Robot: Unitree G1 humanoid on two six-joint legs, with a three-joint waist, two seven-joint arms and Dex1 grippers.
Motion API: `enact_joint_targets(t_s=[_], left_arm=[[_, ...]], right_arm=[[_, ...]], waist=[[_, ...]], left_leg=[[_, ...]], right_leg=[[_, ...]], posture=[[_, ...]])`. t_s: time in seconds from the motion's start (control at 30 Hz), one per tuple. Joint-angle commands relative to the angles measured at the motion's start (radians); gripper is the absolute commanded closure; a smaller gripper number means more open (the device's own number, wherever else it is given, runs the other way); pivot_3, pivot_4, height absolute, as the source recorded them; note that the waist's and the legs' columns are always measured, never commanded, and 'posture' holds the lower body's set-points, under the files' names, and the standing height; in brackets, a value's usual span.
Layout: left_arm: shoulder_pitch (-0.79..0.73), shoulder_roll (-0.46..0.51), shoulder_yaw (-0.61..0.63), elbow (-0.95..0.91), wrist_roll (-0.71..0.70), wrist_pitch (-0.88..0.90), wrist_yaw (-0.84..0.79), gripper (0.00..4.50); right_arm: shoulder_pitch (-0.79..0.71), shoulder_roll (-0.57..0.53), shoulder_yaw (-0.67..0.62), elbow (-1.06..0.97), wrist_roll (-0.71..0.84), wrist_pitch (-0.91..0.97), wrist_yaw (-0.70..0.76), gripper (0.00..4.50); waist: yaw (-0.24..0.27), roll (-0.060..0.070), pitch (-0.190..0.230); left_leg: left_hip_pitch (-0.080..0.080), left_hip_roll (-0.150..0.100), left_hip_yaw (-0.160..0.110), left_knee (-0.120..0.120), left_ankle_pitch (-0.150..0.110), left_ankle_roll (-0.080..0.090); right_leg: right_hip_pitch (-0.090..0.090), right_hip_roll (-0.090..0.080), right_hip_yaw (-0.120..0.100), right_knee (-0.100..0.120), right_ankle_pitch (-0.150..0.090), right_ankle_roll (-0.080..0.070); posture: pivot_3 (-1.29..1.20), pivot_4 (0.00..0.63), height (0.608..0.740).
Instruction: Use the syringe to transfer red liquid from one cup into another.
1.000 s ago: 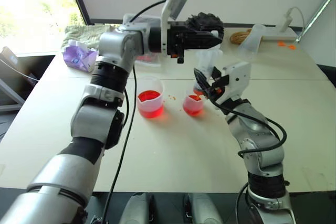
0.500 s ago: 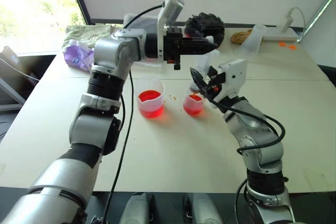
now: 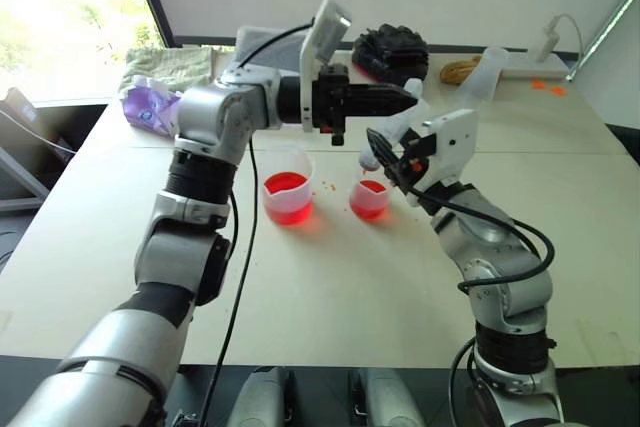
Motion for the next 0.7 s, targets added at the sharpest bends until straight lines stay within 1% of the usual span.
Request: enact_joint_targets(t_s=[0.03, 0.23, 0.33, 0.57, 0.7], left_arm=[[-0.006, -0.008, -0.015, 0.009, -0.011, 0.019, 0.006, 4.44], [-0.032, 0.001, 0.006, 0.045, -0.023, 0.007, 0.021, 4.44], [-0.037, 0.005, 0.01, 0.053, -0.025, 0.002, 0.024, 4.44], [-0.055, 0.008, 0.02, 0.083, -0.02, -0.01, 0.035, 4.44], [-0.065, 0.008, 0.031, 0.104, -0.022, -0.007, 0.047, 4.44]], right_arm=[[-0.047, -0.027, -0.041, -0.1, 0.011, -0.018, 0.0, 3.13], [-0.043, -0.094, -0.07, -0.12, 0.031, 0.024, 0.022, 3.13], [-0.054, -0.11, -0.088, -0.129, 0.056, 0.052, 0.026, 3.13], [-0.083, -0.098, -0.109, -0.152, 0.18, 0.175, 0.032, 3.13], [-0.081, -0.108, -0.099, -0.165, 0.201, 0.217, 0.024, 3.13]], waist=[[0.0, 0.0, 0.0], [0.001, 0.0, 0.0], [0.0, 0.0, 0.0], [0.0, 0.0, 0.0], [0.001, 0.0, 0.0]], left_leg=[[0.0, 0.0, 0.0, 0.0, 0.0, 0.0], [0.0, 0.0, 0.0, 0.0, 0.0, 0.0], [0.0, 0.0, 0.0, 0.0, 0.0, 0.0], [0.0, 0.0, 0.0, 0.0, 0.0, 0.0], [0.0, 0.0, 0.0, 0.0, 0.0, 0.0]], right_leg=[[0.0, 0.0, 0.0, 0.0, 0.0, 0.0], [0.0, 0.0, 0.0, 0.0, 0.0, 0.0], [0.0, 0.0, 0.0, 0.0, 0.0, 0.0], [0.0, 0.0, 0.0, 0.0, 0.0, 0.0], [0.0, 0.0, 0.0, 0.0, 0.0, 0.0]], posture=[[0.0, 0.15, 0.74], [0.0, 0.15, 0.74], [0.0, 0.15, 0.74], [0.0, 0.15, 0.74], [0.0, 0.15, 0.74]])
